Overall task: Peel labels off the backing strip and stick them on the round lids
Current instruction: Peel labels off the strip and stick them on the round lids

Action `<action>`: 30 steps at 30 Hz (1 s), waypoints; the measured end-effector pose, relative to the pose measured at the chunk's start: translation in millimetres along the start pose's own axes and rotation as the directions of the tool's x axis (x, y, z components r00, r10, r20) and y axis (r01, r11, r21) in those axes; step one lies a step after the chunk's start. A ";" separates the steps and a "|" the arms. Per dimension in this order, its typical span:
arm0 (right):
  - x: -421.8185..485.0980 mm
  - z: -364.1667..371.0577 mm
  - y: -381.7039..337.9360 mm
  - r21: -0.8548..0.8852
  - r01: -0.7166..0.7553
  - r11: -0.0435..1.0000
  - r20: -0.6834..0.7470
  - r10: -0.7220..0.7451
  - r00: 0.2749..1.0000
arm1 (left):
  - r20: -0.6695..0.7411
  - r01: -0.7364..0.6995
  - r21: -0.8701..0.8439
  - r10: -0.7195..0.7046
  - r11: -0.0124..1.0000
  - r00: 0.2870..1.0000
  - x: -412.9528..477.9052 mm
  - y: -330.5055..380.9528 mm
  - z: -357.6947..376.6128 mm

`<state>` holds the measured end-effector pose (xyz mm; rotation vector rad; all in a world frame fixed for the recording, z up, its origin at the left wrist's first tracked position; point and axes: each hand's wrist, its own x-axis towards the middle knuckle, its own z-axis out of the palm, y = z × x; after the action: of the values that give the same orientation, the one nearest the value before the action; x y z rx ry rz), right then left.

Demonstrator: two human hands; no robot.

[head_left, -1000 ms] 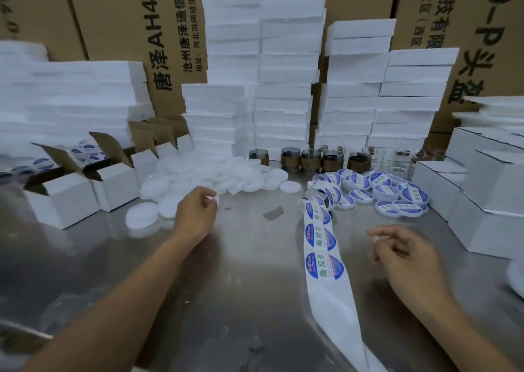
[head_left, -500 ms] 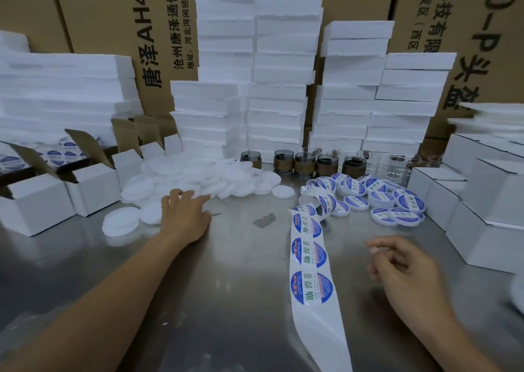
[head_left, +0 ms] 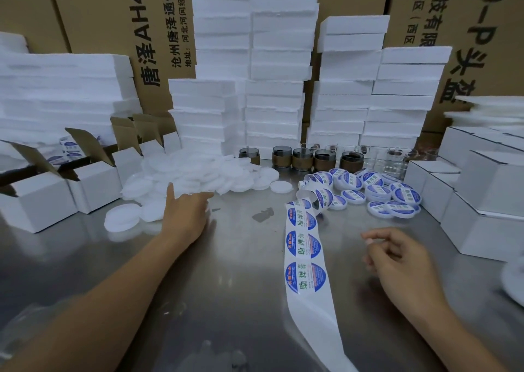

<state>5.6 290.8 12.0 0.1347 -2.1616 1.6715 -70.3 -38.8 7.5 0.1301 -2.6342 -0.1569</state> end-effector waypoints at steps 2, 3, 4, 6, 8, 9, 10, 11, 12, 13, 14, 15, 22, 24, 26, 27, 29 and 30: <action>-0.3 -0.2 0.1 -0.006 -0.001 1.000 -0.001 0.001 1.000 | -0.018 -0.011 -0.038 0.010 0.999 1.000 -3.1 3.8 1.7; -0.4 -0.2 0.0 -0.004 -0.002 1.000 -0.002 0.002 1.000 | -0.033 -0.014 -0.059 0.012 0.998 0.999 -4.3 5.6 2.5; -0.5 -0.2 -0.2 -0.002 -0.004 1.000 -0.003 0.004 1.000 | -0.051 -0.015 -0.078 0.011 0.997 0.999 -5.6 7.1 3.2; -0.9 -0.4 -0.4 0.001 -0.004 1.000 -0.001 0.004 1.000 | -0.086 -0.019 -0.112 0.010 0.993 0.996 -7.7 10.2 3.2; -1.3 -0.5 -0.5 0.000 -0.001 1.000 0.001 0.001 1.000 | -0.117 -0.031 -0.166 0.012 0.986 0.993 -9.3 13.9 1.9; -1.3 -0.5 -0.6 0.001 0.001 1.000 0.002 -0.001 1.000 | -0.128 -0.028 -0.215 0.000 0.976 0.992 -10.3 16.8 -0.1; -1.2 -0.4 -0.6 0.005 0.001 1.000 0.004 -0.001 1.000 | -0.140 -0.015 -0.287 -0.026 0.958 0.990 -11.1 20.2 -3.5; -1.0 -0.4 -0.5 0.011 0.002 1.000 0.006 -0.002 1.000 | -0.152 0.005 -0.380 -0.067 0.925 0.986 -11.3 24.8 -8.3; -0.6 -0.3 -0.5 0.015 0.004 1.000 0.010 -0.004 1.000 | -0.158 0.025 -0.480 -0.115 0.877 0.981 -10.7 30.6 -14.5; -0.4 -0.1 -0.4 0.017 0.006 1.000 0.015 -0.006 1.000 | -0.152 0.042 -0.579 -0.158 0.814 0.976 -10.0 37.9 -21.9; -0.4 0.0 -0.5 0.017 0.008 1.000 0.020 -0.008 1.000 | -0.141 0.049 -0.679 -0.196 0.733 0.970 -9.2 46.1 -30.2; -0.3 0.2 -0.7 0.014 0.010 1.000 0.026 -0.010 1.000 | -0.125 0.051 -0.776 -0.233 0.629 0.964 -9.2 55.3 -39.2; -9.5 5.0 -16.4 0.072 0.054 0.996 0.050 -0.058 0.997 | 0.263 0.198 -0.927 -0.175 -0.319 0.949 -44.1 118.4 -71.4; -13.8 8.6 -26.4 0.158 0.063 0.986 0.050 -0.071 0.996 | 0.296 0.237 -0.890 -0.100 -0.389 0.950 -56.2 127.2 -67.5; -16.2 14.4 -35.9 0.238 0.039 0.971 0.086 -0.061 0.994 | 0.314 0.269 -0.871 -0.045 -0.412 0.948 -64.8 131.2 -62.7; -16.5 18.1 -39.7 0.265 0.008 0.964 0.114 -0.040 0.993 | 0.325 0.289 -0.864 -0.018 -0.412 0.945 -67.7 132.3 -60.6; -15.1 25.6 -45.0 0.294 -0.066 0.953 0.165 0.018 0.986 | 0.338 0.326 -0.853 0.045 -0.408 0.940 -71.3 134.0 -57.9; -13.5 28.6 -46.9 0.295 -0.093 0.951 0.176 0.042 0.983 | 0.340 0.339 -0.851 0.072 -0.401 0.938 -72.4 134.7 -56.6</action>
<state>25.4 248.4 43.8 0.3013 -2.0295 2.0926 11.6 98.2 40.7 -0.1998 -1.5046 -2.6497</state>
